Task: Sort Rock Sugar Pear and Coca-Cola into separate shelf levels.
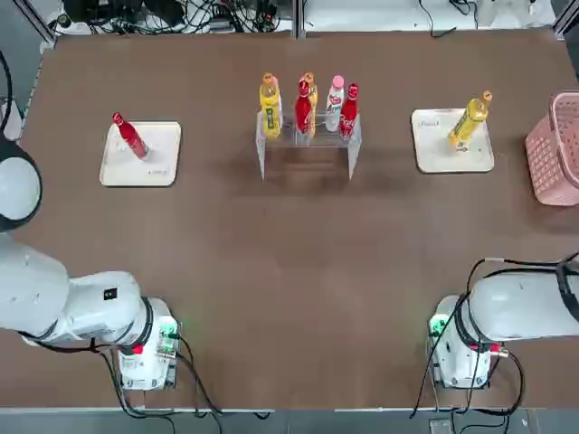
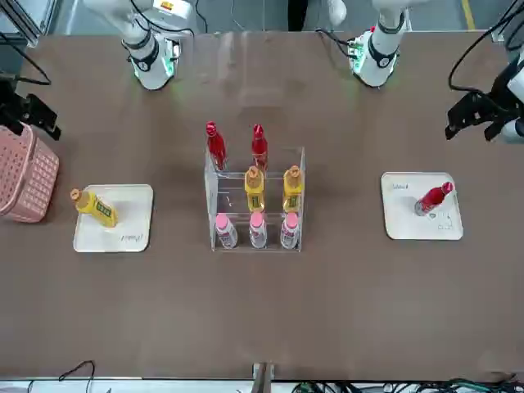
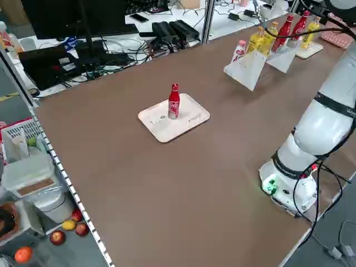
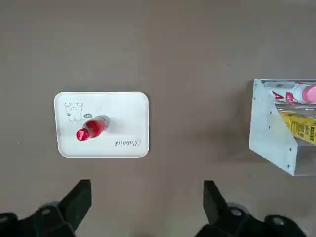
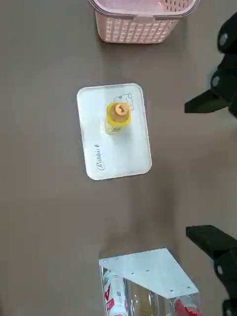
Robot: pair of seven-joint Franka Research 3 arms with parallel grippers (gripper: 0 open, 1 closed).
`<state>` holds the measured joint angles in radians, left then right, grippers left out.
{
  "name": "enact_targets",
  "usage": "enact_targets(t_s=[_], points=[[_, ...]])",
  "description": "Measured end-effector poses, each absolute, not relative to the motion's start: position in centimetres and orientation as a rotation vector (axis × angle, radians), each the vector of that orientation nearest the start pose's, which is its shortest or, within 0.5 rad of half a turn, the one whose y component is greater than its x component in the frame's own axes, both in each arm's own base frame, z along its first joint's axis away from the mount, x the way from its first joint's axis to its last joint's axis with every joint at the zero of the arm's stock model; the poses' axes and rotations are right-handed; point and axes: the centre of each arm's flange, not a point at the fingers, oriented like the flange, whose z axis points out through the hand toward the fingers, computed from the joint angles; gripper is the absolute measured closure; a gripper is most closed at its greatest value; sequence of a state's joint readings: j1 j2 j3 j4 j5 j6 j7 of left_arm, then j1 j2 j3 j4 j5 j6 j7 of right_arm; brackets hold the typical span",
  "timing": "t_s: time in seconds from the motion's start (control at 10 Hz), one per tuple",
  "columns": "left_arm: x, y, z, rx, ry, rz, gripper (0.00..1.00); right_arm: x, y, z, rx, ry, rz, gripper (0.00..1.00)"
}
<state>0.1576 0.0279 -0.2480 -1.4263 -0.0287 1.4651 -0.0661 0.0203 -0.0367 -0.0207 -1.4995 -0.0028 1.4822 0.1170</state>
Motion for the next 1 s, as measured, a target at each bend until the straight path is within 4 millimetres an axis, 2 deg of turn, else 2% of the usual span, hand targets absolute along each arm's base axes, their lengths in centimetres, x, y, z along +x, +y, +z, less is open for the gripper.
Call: enact_targets(t_s=[0.3, 0.5, 0.7, 0.8, 1.0], points=[[54.9, -5.3, 66.8, -3.178, 0.048, -0.017, 0.0, 53.4, -0.2, 67.0, -3.134, 0.189, -0.03, 0.0], [55.0, -4.2, 66.8, -3.171, 0.023, -0.018, 0.0, 53.4, -0.2, 67.0, -3.131, 0.189, -0.03, 0.0], [55.4, -1.7, 66.3, -3.169, -0.046, -0.006, 0.0, 53.4, -0.7, 67.0, -3.13, 0.2, -0.032, 0.0], [55.9, 0.5, 65.6, -3.169, -0.104, 0.0, 0.0, 53.4, -1.2, 66.9, -3.129, 0.21, -0.034, 0.0], [57.2, 4.0, 63.4, -3.174, -0.187, 0.023, 0.0, 53.8, -3.2, 66.6, -3.132, 0.178, -0.068, 0.0]])
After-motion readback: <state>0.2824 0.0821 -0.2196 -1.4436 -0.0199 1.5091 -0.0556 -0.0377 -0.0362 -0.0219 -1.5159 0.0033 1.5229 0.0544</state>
